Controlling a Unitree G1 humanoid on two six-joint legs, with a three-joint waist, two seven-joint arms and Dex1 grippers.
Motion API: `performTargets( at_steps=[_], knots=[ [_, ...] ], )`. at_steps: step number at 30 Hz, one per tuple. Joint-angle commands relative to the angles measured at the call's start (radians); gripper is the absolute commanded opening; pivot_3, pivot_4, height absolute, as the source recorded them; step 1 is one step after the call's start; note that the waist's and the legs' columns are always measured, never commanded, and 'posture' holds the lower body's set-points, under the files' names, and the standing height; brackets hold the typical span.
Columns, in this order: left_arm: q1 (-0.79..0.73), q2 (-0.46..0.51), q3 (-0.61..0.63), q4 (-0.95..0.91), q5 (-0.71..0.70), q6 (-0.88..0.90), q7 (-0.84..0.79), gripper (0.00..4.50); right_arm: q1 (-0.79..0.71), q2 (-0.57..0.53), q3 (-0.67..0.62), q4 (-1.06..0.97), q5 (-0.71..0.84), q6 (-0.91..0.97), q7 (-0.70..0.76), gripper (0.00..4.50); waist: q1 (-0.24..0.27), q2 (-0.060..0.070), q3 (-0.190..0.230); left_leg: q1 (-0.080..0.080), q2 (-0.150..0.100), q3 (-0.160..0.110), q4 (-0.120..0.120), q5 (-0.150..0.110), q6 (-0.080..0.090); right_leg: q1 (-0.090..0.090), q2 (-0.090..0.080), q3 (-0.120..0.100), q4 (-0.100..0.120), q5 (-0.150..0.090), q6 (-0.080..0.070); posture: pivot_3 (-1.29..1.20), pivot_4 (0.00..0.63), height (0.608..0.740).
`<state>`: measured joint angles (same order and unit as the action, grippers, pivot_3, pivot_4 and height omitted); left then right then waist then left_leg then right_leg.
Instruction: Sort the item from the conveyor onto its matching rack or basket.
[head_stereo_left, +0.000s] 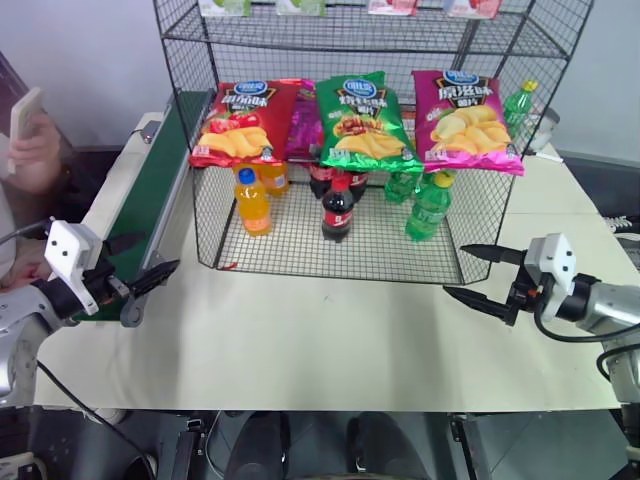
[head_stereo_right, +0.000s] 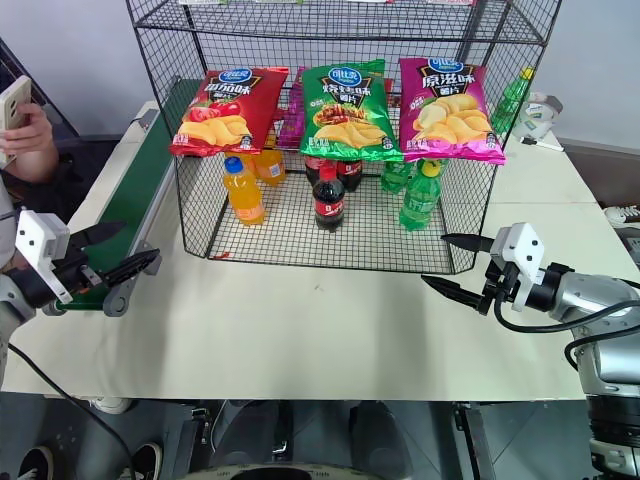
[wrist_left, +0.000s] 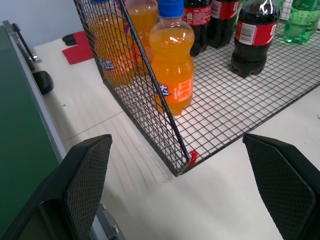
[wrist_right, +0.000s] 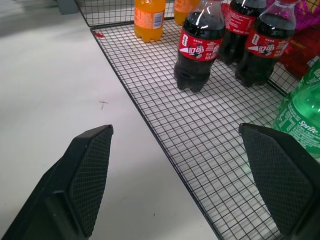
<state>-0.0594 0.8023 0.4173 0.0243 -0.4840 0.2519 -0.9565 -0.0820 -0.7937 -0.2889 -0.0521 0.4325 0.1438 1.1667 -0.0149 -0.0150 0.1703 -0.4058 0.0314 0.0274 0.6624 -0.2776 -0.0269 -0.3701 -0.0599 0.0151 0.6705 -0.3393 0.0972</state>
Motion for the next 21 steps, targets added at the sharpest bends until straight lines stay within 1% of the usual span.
performTargets(
  at_steps=[1, 7, 21],
  knots=[
    [-0.009, 0.005, 0.009, -0.025, -0.004, -0.009, 0.002, 4.50, 0.002, -0.016, -0.013, -0.012, 0.005, -0.016, -0.002, 4.20, 0.000, 0.000, 0.000, 0.000, 0.000, 0.000, 0.000, 0.000, 0.000, 0.000, 0.000, 0.000, 0.000, 0.000, 0.000, 0.00, 0.150, 0.739],
    [-0.019, 0.006, 0.005, -0.018, -0.002, -0.016, 0.001, 4.50, 0.004, -0.015, -0.008, -0.006, -0.004, -0.027, -0.003, 4.20, 0.000, 0.000, 0.000, 0.000, 0.000, 0.000, 0.000, 0.000, 0.000, 0.000, 0.000, 0.000, 0.000, 0.000, 0.000, 0.00, 0.150, 0.739],
    [0.012, 0.004, 0.016, -0.015, -0.013, -0.015, -0.018, 4.50, -0.018, -0.021, 0.001, 0.015, -0.013, -0.033, 0.000, 4.20, 0.000, 0.000, 0.000, 0.000, 0.000, 0.000, 0.001, 0.000, 0.000, 0.000, 0.000, 0.000, 0.001, 0.000, 0.000, 0.00, 0.150, 0.739]
  ],
)
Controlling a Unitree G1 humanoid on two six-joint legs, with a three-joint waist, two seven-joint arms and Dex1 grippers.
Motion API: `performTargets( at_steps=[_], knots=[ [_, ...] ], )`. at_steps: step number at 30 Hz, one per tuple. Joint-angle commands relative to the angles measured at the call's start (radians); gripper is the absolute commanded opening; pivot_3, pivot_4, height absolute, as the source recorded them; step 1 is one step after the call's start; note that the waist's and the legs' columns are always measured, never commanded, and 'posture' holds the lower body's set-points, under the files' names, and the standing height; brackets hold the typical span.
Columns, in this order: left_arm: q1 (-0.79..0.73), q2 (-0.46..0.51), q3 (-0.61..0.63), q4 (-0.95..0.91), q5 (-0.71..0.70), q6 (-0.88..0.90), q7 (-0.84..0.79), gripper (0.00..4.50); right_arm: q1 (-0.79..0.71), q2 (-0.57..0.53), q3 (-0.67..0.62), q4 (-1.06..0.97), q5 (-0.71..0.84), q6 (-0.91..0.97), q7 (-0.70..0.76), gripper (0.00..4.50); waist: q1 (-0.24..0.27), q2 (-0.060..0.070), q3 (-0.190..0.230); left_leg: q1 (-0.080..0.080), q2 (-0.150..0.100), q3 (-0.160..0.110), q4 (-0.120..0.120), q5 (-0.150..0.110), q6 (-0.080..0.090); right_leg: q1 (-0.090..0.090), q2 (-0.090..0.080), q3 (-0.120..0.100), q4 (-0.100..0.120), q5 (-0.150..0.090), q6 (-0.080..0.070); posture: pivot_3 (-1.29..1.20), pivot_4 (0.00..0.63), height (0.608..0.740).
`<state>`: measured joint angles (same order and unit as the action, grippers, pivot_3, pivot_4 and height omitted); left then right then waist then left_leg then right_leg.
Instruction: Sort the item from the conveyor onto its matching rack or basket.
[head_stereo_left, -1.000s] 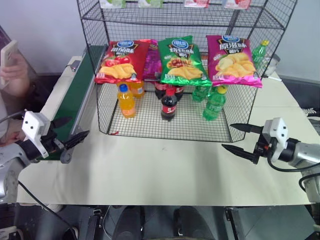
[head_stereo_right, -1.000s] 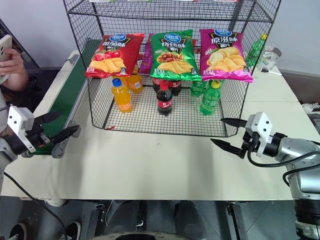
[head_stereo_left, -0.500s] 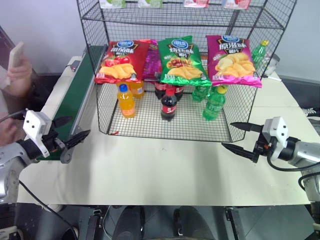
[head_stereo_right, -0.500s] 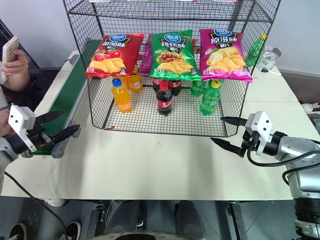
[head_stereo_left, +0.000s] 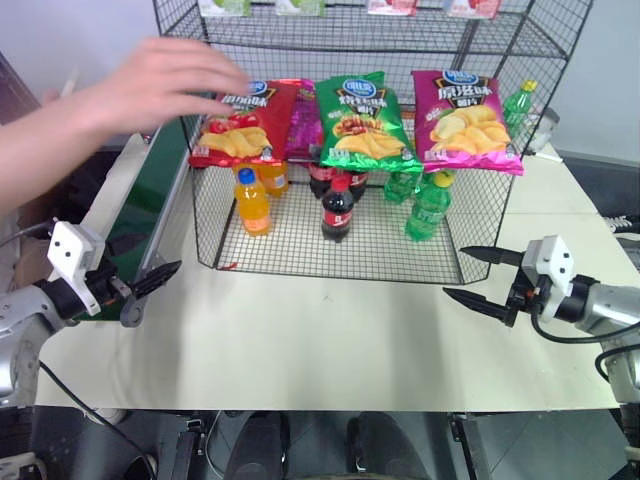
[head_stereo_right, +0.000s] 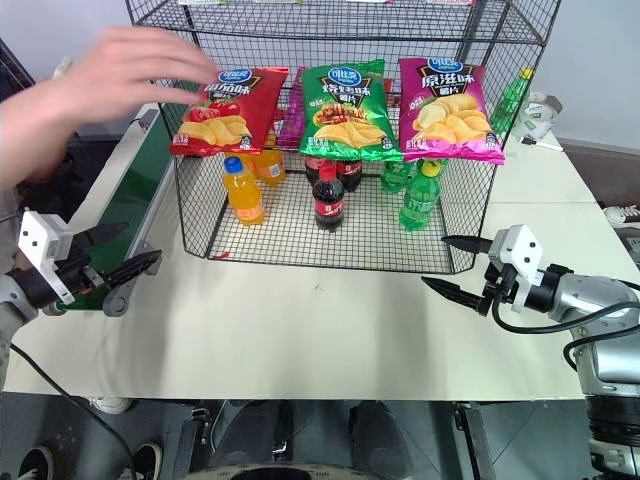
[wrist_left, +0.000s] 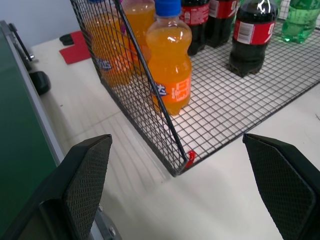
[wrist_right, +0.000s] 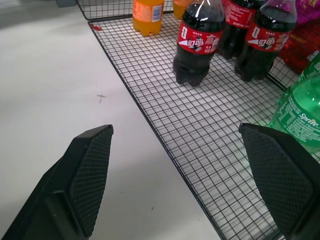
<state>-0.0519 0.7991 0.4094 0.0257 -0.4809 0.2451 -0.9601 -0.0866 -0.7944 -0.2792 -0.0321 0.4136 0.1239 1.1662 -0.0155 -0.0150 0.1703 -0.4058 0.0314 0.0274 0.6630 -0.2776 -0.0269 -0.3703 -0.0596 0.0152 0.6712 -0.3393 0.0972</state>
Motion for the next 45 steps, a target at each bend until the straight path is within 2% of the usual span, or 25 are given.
performTargets(
  at_steps=[1, 8, 12, 26, 39, 45],
  knots=[
    [0.006, 0.006, 0.025, -0.016, -0.020, -0.008, -0.018, 4.50, -0.015, -0.020, -0.007, -0.005, 0.005, -0.014, 0.000, 4.20, 0.001, 0.000, 0.000, 0.000, 0.000, 0.000, 0.000, 0.000, 0.000, 0.000, 0.000, 0.000, 0.000, 0.000, 0.000, 0.00, 0.150, 0.739],
    [0.009, 0.004, 0.035, -0.012, -0.037, -0.010, -0.040, 4.50, -0.016, -0.018, -0.003, 0.002, 0.001, -0.021, 0.001, 4.20, 0.001, 0.000, 0.000, 0.000, 0.000, 0.000, 0.000, 0.000, 0.000, 0.000, 0.000, 0.000, 0.000, 0.000, 0.000, 0.00, 0.150, 0.739],
    [0.026, 0.011, 0.042, -0.021, -0.091, 0.051, -0.085, 4.50, -0.040, -0.021, 0.016, 0.010, -0.006, -0.016, 0.007, 4.20, -0.003, 0.000, 0.000, 0.000, 0.000, 0.000, 0.000, 0.000, 0.000, 0.000, 0.000, 0.000, 0.000, 0.000, 0.000, 0.00, 0.150, 0.739],
    [0.009, 0.008, 0.031, 0.016, -0.076, 0.016, -0.094, 4.50, -0.048, -0.020, 0.028, 0.020, -0.008, -0.030, -0.001, 4.20, 0.000, 0.000, 0.000, 0.000, 0.000, 0.000, 0.001, 0.000, 0.000, 0.000, 0.000, 0.000, 0.001, 0.000, 0.000, 0.00, 0.150, 0.739],
    [0.009, 0.010, 0.065, 0.039, -0.160, 0.090, -0.137, 4.50, -0.055, -0.017, 0.040, 0.016, -0.010, -0.033, -0.006, 4.20, 0.000, 0.000, 0.000, 0.000, 0.000, 0.000, 0.001, 0.000, 0.000, 0.000, 0.000, 0.000, 0.001, 0.000, 0.000, 0.00, 0.150, 0.739],
    [0.019, 0.009, 0.072, 0.042, -0.144, 0.049, -0.161, 4.50, -0.064, -0.024, 0.055, 0.025, -0.022, -0.051, 0.001, 4.20, -0.001, 0.000, 0.000, 0.000, 0.000, 0.000, 0.001, 0.000, 0.000, 0.000, 0.000, 0.000, 0.001, 0.000, 0.000, 0.00, 0.150, 0.739]
  ],
)
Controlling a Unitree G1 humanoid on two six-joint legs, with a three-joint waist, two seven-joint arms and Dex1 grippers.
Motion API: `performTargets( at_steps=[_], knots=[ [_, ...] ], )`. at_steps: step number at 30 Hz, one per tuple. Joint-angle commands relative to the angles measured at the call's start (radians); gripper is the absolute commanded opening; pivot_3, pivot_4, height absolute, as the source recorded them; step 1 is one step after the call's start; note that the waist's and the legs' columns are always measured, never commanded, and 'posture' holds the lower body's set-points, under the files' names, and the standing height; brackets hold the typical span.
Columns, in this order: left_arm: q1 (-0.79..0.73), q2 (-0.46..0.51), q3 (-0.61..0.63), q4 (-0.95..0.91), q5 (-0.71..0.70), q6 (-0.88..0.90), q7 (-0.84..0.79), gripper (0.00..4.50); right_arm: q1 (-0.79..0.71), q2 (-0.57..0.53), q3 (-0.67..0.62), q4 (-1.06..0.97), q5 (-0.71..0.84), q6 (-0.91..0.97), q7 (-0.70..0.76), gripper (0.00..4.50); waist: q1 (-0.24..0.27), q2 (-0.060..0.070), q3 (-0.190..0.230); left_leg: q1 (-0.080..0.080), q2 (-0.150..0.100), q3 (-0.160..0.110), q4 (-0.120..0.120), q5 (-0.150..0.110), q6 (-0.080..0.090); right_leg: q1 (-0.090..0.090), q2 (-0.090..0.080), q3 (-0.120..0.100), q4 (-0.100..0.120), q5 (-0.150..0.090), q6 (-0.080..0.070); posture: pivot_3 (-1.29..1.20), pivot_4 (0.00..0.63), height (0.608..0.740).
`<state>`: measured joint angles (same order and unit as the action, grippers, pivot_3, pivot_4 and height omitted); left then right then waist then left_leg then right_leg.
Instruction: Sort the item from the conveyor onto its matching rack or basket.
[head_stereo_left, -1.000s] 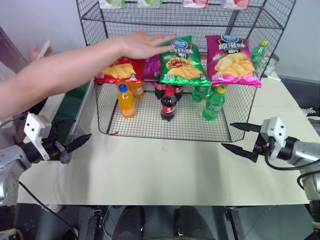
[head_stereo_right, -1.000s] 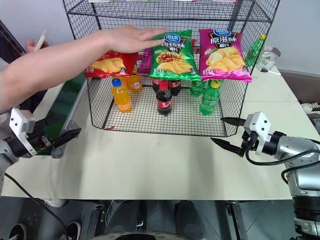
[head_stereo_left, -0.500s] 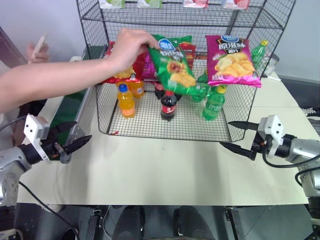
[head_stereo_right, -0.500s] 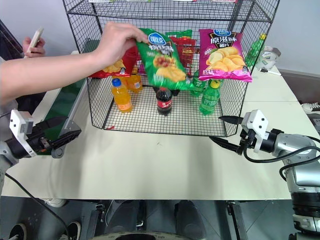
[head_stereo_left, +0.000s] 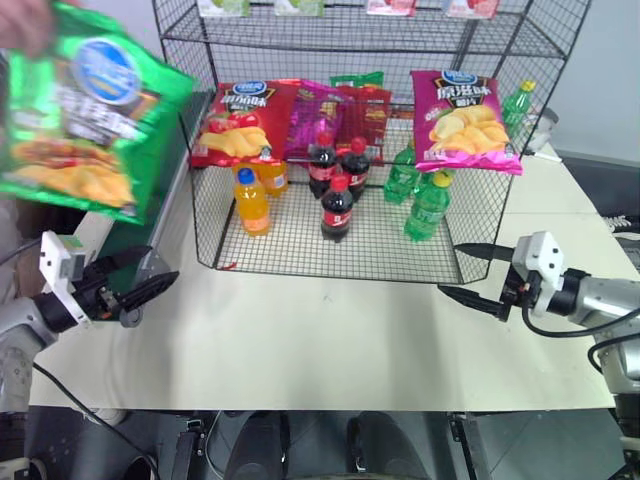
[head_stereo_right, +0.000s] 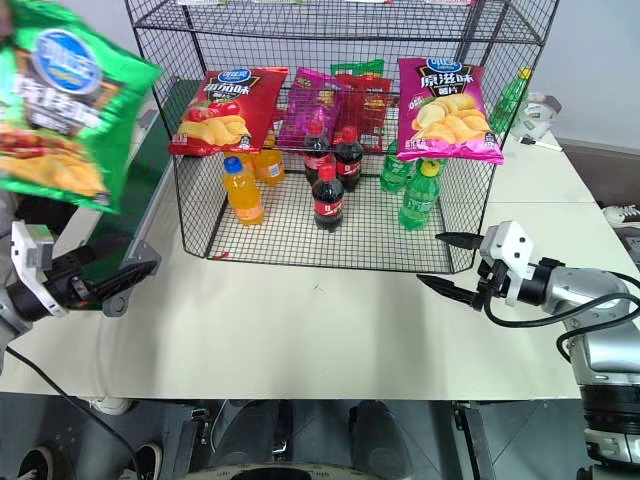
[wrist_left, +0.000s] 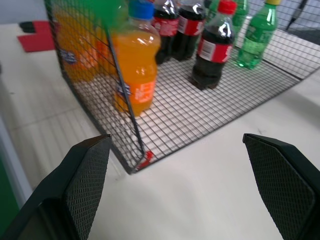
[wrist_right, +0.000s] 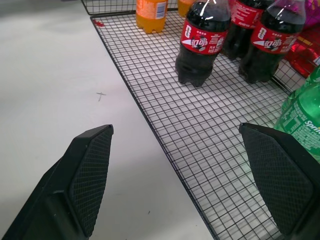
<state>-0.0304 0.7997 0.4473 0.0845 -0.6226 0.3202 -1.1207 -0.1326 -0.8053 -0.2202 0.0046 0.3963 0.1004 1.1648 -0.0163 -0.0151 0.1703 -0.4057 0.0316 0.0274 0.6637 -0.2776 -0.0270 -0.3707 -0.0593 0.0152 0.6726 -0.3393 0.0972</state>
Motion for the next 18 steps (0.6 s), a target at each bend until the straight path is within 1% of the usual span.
performTargets(
  at_steps=[1, 11, 18],
  knots=[
    [-0.004, 0.009, 0.033, -0.015, 0.001, -0.032, -0.001, 4.50, -0.019, -0.015, 0.002, -0.011, -0.012, -0.038, 0.006, 4.20, 0.000, 0.000, 0.000, 0.000, 0.000, 0.000, 0.000, 0.000, 0.000, 0.000, 0.000, 0.000, 0.000, 0.000, 0.000, 0.00, 0.150, 0.739],
    [0.032, -0.002, 0.029, -0.022, 0.026, -0.085, 0.017, 4.50, -0.024, -0.009, 0.021, -0.012, -0.016, -0.040, 0.006, 4.20, -0.001, 0.000, 0.000, 0.000, 0.000, 0.000, 0.000, 0.000, 0.000, 0.000, 0.000, 0.000, 0.000, 0.000, 0.000, 0.00, 0.150, 0.739],
    [0.025, -0.002, 0.026, -0.014, 0.030, -0.098, 0.028, 4.50, -0.054, -0.005, 0.040, 0.013, -0.028, -0.052, 0.003, 4.20, 0.000, 0.000, 0.000, 0.000, 0.000, 0.000, 0.000, 0.000, 0.000, 0.000, 0.000, 0.000, 0.000, 0.000, 0.000, 0.00, 0.150, 0.739]
  ],
)
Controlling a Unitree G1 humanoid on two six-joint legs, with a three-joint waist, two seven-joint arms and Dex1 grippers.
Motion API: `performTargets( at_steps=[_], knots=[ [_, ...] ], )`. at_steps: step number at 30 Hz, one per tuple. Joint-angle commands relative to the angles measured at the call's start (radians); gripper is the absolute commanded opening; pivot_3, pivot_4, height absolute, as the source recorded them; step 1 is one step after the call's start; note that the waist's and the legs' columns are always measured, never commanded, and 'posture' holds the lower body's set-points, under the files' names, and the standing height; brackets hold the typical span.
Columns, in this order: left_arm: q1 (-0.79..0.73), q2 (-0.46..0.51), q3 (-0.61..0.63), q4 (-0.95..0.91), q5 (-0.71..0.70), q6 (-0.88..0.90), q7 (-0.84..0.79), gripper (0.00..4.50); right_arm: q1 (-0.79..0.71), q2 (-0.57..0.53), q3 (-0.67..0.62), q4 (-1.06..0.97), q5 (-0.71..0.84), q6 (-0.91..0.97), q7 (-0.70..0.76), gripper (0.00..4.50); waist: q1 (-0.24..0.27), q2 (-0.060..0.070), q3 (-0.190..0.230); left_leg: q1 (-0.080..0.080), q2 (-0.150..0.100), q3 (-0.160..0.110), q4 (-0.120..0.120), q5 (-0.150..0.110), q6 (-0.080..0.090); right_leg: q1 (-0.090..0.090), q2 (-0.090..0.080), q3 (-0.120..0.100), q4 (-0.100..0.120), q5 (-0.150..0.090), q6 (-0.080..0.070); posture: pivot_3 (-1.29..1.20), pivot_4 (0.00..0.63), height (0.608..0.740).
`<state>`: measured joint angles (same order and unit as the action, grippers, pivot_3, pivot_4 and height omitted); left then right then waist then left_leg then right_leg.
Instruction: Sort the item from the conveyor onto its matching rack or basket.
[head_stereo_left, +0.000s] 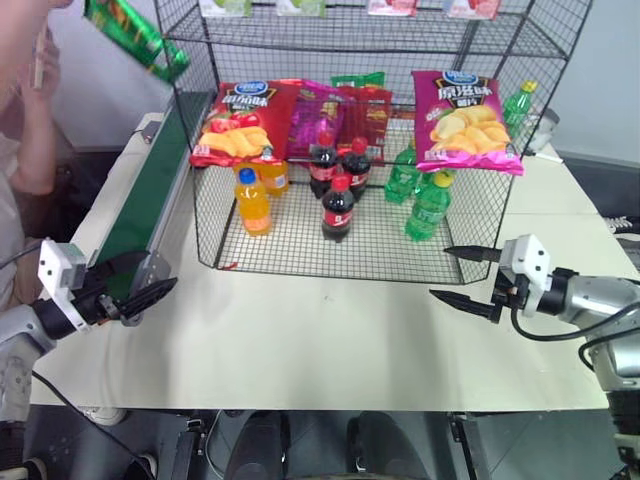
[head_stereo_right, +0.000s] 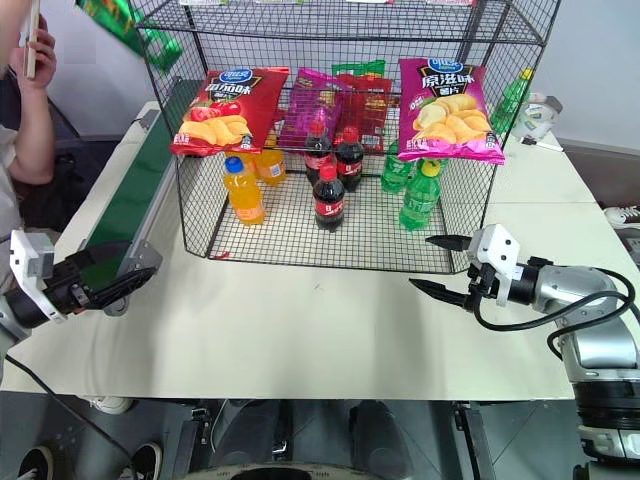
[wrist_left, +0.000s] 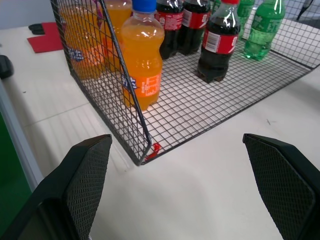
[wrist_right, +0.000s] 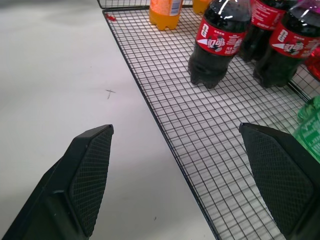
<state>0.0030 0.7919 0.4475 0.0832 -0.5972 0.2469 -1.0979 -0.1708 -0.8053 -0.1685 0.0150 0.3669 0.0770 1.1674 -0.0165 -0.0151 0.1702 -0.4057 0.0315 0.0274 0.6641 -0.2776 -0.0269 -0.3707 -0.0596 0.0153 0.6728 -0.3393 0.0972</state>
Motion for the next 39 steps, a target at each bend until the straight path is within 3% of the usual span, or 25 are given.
performTargets(
  at_steps=[1, 14, 39],
  knots=[
    [-0.009, 0.005, 0.027, -0.012, 0.005, -0.027, 0.005, 4.50, -0.015, -0.005, -0.010, 0.005, 0.001, -0.030, 0.000, 4.20, 0.001, 0.000, 0.000, 0.000, 0.000, 0.000, 0.000, 0.000, 0.000, 0.000, 0.000, 0.000, 0.000, 0.000, 0.000, 0.00, 0.150, 0.739],
    [0.018, 0.010, 0.025, -0.006, 0.021, -0.067, -0.031, 4.50, -0.022, 0.000, -0.004, 0.001, 0.014, -0.031, 0.002, 4.20, 0.000, 0.000, 0.000, 0.000, 0.000, 0.000, 0.000, 0.000, 0.000, 0.000, 0.000, 0.000, 0.000, 0.000, 0.000, 0.00, 0.150, 0.739],
    [0.036, -0.008, 0.039, -0.013, 0.061, -0.146, 0.063, 4.50, -0.060, 0.021, 0.022, -0.018, 0.048, 0.024, 0.000, 4.20, 0.000, 0.000, 0.000, 0.000, 0.000, 0.000, 0.000, 0.000, 0.000, 0.000, 0.000, 0.000, 0.001, 0.000, 0.000, 0.00, 0.150, 0.739]
  ],
)
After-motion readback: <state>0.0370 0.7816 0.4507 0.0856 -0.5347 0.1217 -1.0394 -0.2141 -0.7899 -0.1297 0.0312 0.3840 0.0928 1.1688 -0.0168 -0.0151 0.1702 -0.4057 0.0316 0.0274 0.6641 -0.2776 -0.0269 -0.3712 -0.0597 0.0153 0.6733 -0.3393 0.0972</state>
